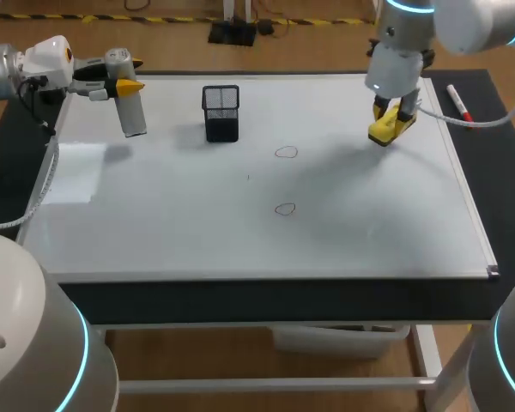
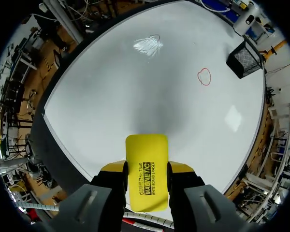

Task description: Pick up the inspection probe, press it on each red-marked spot on the whiteboard one by one, put down the probe, pick up the eraser, and wipe off all the red marks.

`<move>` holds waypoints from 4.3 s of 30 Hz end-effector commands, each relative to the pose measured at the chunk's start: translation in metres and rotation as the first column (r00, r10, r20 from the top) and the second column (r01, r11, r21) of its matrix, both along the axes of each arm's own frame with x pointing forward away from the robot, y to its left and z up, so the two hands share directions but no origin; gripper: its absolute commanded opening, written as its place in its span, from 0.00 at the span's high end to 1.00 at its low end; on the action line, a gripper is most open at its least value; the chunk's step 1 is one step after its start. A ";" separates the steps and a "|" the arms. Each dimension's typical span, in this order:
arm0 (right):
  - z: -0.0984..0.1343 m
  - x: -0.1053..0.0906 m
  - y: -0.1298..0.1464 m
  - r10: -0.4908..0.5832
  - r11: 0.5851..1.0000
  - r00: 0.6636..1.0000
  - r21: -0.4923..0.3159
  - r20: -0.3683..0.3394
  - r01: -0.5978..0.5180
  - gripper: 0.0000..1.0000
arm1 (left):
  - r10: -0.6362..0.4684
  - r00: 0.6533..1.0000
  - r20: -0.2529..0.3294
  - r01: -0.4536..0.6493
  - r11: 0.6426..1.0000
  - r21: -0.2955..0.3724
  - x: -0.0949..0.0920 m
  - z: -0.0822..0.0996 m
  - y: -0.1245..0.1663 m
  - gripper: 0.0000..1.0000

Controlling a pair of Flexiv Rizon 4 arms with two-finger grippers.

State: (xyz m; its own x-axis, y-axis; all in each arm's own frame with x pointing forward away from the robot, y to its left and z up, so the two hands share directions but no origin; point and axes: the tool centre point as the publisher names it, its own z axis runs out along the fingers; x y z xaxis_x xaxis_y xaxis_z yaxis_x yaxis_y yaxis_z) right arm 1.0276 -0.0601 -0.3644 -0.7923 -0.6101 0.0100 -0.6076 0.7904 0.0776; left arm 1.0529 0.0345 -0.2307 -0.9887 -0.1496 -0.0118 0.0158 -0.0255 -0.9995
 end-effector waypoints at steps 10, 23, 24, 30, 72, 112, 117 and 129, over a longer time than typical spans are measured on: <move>-0.004 0.000 -0.025 -0.035 0.999 0.999 0.029 -0.005 0.035 1.00 | 0.003 1.000 0.000 -0.003 1.000 0.004 -0.001 0.002 0.000 1.00; -0.004 0.000 -0.025 -0.035 0.999 0.999 0.029 -0.005 0.035 1.00 | 0.003 1.000 0.000 -0.003 1.000 0.004 -0.001 0.002 0.000 1.00; -0.004 0.000 -0.025 -0.035 0.999 0.999 0.029 -0.005 0.035 1.00 | 0.003 1.000 0.000 -0.003 1.000 0.004 -0.001 0.002 0.000 1.00; -0.004 0.000 -0.025 -0.035 0.999 0.999 0.029 -0.005 0.035 1.00 | 0.003 1.000 0.000 -0.003 1.000 0.004 -0.001 0.002 0.000 1.00; -0.004 0.000 -0.025 -0.035 0.999 0.999 0.029 -0.005 0.035 1.00 | -0.230 0.972 -0.046 0.228 0.973 -0.041 -0.085 0.001 -0.181 1.00; -0.004 0.000 -0.025 -0.035 0.999 0.999 0.029 -0.005 0.035 1.00 | -0.207 0.978 -0.030 0.204 0.975 -0.085 -0.033 -0.023 -0.303 1.00; -0.004 0.000 -0.025 -0.035 0.999 0.999 0.029 -0.005 0.035 1.00 | -0.209 0.977 -0.034 0.205 0.975 -0.087 -0.026 -0.029 -0.308 1.00; -0.004 0.000 -0.025 -0.035 0.999 0.999 0.029 -0.005 0.035 1.00 | -0.212 0.977 -0.037 0.209 0.975 -0.081 -0.015 -0.037 -0.317 1.00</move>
State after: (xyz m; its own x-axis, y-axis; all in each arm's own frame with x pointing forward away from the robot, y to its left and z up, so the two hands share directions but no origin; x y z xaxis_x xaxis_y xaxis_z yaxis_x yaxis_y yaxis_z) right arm 1.0265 -0.0847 -0.3692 -0.8143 -0.5804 -0.0081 -0.5780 0.8094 0.1041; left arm 1.0329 -0.2796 -0.2649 -0.9981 0.0488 0.0380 -0.0426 -0.0967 -0.9944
